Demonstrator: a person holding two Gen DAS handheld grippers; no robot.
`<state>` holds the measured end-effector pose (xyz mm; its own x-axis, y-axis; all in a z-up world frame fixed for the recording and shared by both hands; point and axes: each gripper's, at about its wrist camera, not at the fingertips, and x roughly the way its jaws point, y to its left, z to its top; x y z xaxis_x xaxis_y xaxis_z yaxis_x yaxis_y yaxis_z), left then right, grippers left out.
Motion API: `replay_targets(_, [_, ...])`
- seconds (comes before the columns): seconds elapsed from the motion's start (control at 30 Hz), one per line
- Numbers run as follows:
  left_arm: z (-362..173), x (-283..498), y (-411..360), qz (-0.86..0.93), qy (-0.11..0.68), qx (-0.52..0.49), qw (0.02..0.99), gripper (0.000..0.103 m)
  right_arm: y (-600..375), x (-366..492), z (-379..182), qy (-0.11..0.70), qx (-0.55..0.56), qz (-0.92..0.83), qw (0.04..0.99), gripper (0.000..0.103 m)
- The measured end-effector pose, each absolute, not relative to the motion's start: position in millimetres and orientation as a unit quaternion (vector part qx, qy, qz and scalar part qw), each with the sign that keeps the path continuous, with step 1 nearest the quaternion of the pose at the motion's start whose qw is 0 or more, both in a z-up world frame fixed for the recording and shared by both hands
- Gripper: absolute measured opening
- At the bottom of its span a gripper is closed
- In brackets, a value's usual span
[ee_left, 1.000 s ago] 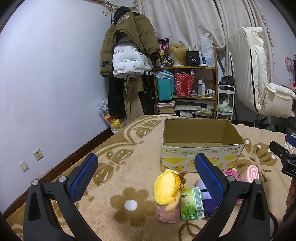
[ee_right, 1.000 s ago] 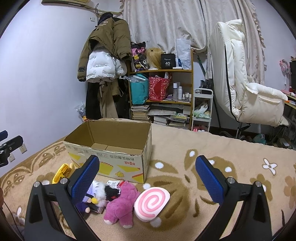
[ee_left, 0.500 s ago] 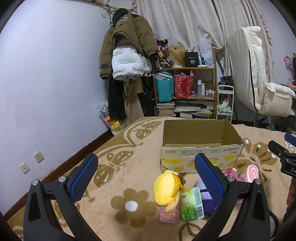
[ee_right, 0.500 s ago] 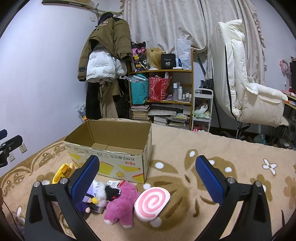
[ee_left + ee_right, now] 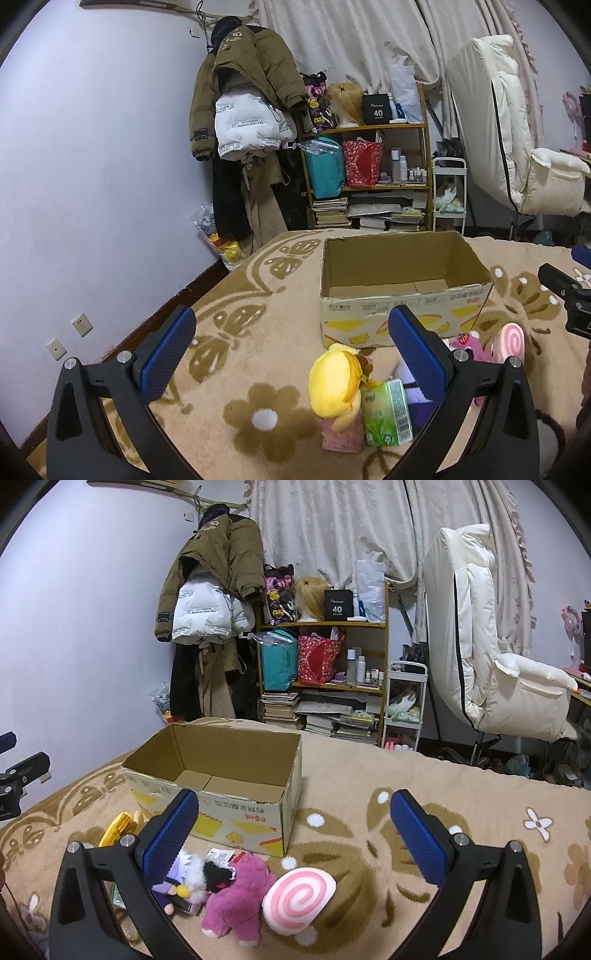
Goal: Organize soft objects
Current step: 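Lower the left gripper to the yellow plush while the right gripper approaches the pink swirl cushion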
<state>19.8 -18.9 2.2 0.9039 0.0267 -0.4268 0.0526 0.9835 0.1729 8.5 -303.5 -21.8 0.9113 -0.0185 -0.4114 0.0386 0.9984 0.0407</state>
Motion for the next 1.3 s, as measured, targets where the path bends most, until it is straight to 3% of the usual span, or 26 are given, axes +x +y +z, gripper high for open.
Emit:
replay_targets(1.13, [-70.1,115.9,-30.9,-0.01,0.348,0.086,0.933,0.103,-328.8,69.6,-89.6,0.346,0.084,-0.025,0.934,0.103])
replay_targets(1.3, [-81.0,116.5,-40.3,-0.014,0.355,0.108,0.928,0.103,-329.1,73.7,-102.6,0.373,0.092,-0.022,0.923,0.095])
